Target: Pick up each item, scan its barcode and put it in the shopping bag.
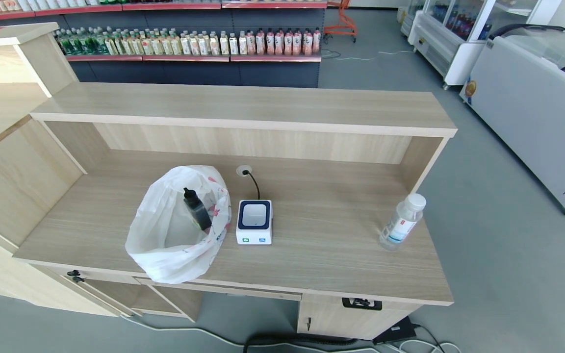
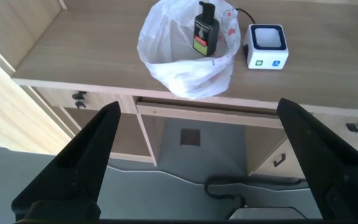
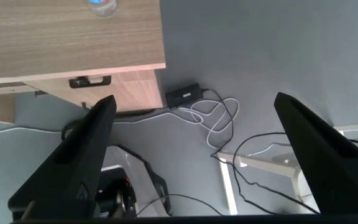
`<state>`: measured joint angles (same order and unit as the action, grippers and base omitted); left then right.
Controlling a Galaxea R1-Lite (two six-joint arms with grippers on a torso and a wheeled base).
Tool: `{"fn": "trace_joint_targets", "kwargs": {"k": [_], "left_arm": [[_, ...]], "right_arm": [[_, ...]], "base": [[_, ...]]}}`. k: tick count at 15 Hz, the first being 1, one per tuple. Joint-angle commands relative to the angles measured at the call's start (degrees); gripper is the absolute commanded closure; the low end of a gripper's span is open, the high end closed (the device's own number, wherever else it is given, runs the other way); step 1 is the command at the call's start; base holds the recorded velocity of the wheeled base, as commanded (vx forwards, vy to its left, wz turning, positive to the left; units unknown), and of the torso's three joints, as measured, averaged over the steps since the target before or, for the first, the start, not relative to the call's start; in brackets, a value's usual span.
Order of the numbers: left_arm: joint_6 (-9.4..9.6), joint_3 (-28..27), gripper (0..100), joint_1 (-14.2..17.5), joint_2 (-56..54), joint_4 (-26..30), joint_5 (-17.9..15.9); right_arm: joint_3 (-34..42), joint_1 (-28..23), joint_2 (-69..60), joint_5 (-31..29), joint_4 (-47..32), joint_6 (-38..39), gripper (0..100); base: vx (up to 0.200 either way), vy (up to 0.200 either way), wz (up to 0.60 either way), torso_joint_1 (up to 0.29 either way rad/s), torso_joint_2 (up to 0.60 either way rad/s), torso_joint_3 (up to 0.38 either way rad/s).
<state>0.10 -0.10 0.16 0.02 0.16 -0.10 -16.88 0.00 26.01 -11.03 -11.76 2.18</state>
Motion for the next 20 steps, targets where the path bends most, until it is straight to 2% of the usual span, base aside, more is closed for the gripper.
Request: {"fn": "trace_joint_targets", "kwargs": {"k": [1,5,9,13,16,18,20], "left_arm": [[-0.10,0.01,0,0.02,-0.02,0.02,0.10],[-0.10,0.01,0,0.02,-0.02,0.02,0.10],[-0.10,0.01,0,0.02,-0.02,0.02,0.01],[-0.10,0.01,0,0.02,-0.02,0.02,0.01],[-0.10,0.01,0,0.02,-0.02,0.02,0.01],[-0.10,0.01,0,0.02,-0.02,0.02,0.01],[-0.10,0.01,0,0.02,-0.02,0.02,0.01]], "right_arm": [[-2.80,0.35,2.73,0.40,0.07,1.33,0],[-8.96,0.53,12.83,4.79,2.27,4.15,0],[-10.01,-1.85,30.50,3.21,18.00,3.62,0],[-9.83,-1.67,42.19,1.10,18.88,7.75,0],[-13.53,-1.58,53.00,-0.66,22.31,12.14,0],[-15.81,-1.05,58.45,-0.74,23.54,11.97,0],[-18.36,1.58,63.28,-0.74,26.62,11.18,0]], "base": [[0.000,0.000,0.00,0.000,0.00,0.000],[0.000,0.000,0.00,0.000,0.00,0.000],[0.000,0.000,0.00,0.000,0.00,0.000],[0.000,0.000,0.00,0.000,0.00,0.000],[0.000,0.000,0.00,0.000,0.00,0.000],[0.000,0.000,0.00,0.000,0.00,0.000],[0.000,0.000,0.00,0.000,0.00,0.000]]}}
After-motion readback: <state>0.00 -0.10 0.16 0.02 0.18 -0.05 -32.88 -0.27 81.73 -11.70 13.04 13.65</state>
